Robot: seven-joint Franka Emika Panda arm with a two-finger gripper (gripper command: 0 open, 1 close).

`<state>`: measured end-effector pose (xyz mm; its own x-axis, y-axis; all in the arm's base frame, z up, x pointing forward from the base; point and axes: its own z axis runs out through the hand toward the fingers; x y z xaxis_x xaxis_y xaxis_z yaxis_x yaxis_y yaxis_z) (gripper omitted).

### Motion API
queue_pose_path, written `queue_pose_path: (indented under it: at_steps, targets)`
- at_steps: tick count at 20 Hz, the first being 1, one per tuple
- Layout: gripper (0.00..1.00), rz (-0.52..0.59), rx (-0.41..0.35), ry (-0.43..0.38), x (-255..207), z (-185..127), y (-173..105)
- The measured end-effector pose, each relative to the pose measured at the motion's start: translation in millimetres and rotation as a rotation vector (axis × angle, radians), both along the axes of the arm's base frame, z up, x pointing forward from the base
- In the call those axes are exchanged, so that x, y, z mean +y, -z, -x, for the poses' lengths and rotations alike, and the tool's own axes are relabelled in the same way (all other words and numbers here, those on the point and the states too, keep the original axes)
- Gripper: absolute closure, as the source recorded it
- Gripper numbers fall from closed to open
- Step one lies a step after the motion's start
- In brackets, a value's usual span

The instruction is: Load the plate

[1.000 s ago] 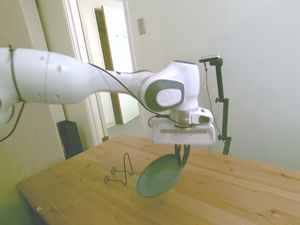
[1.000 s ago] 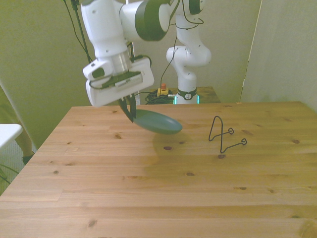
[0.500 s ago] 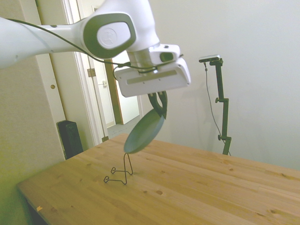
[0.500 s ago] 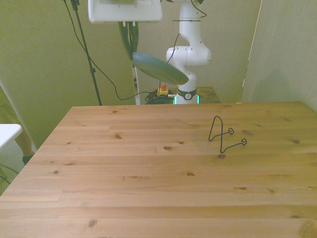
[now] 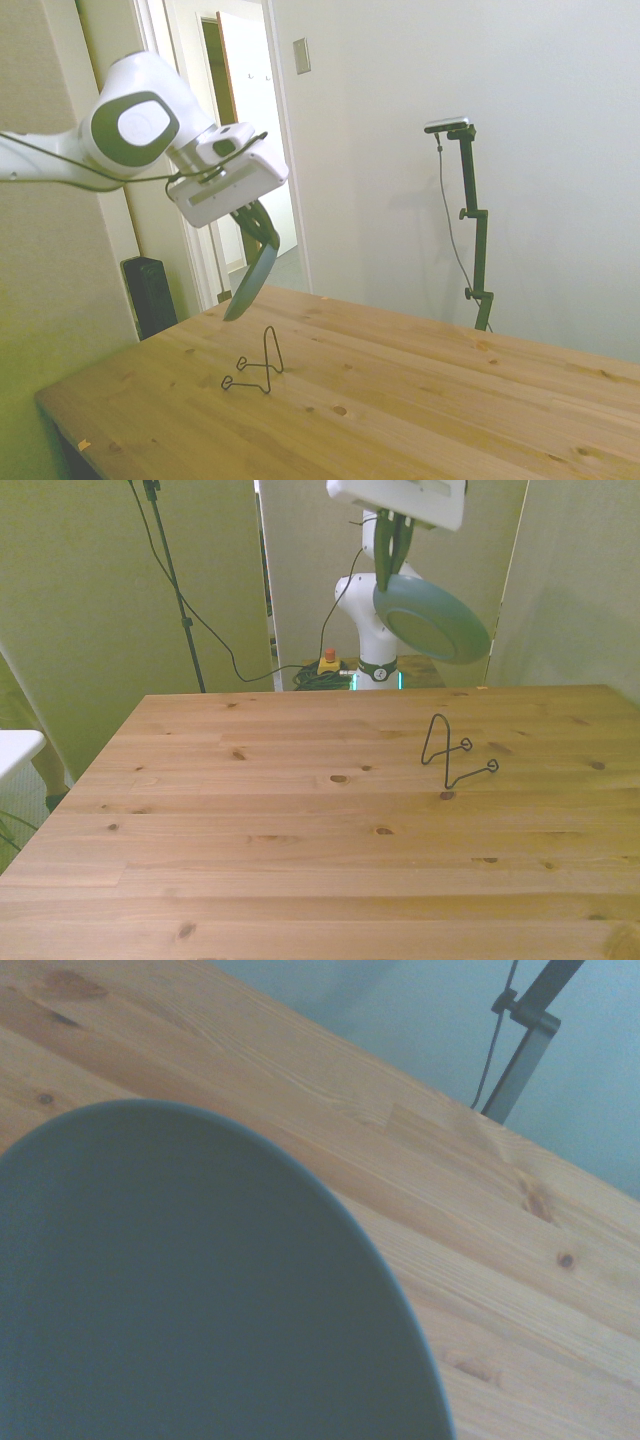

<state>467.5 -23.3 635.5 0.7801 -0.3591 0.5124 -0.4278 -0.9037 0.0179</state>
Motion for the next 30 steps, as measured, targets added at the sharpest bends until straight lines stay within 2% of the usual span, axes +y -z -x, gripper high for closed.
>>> queue_pose_path:
  at_steps: [3,8,16,30]
  targets:
    - [1.0,0.039,-0.033,0.014,22.6,4.1,22.2]
    - [1.0,0.112,-0.079,0.036,60.7,2.3,44.2]
    - [1.0,0.237,-0.154,0.091,110.7,-11.9,82.5]
    - [1.0,0.305,-0.155,0.121,112.7,-24.5,122.7]
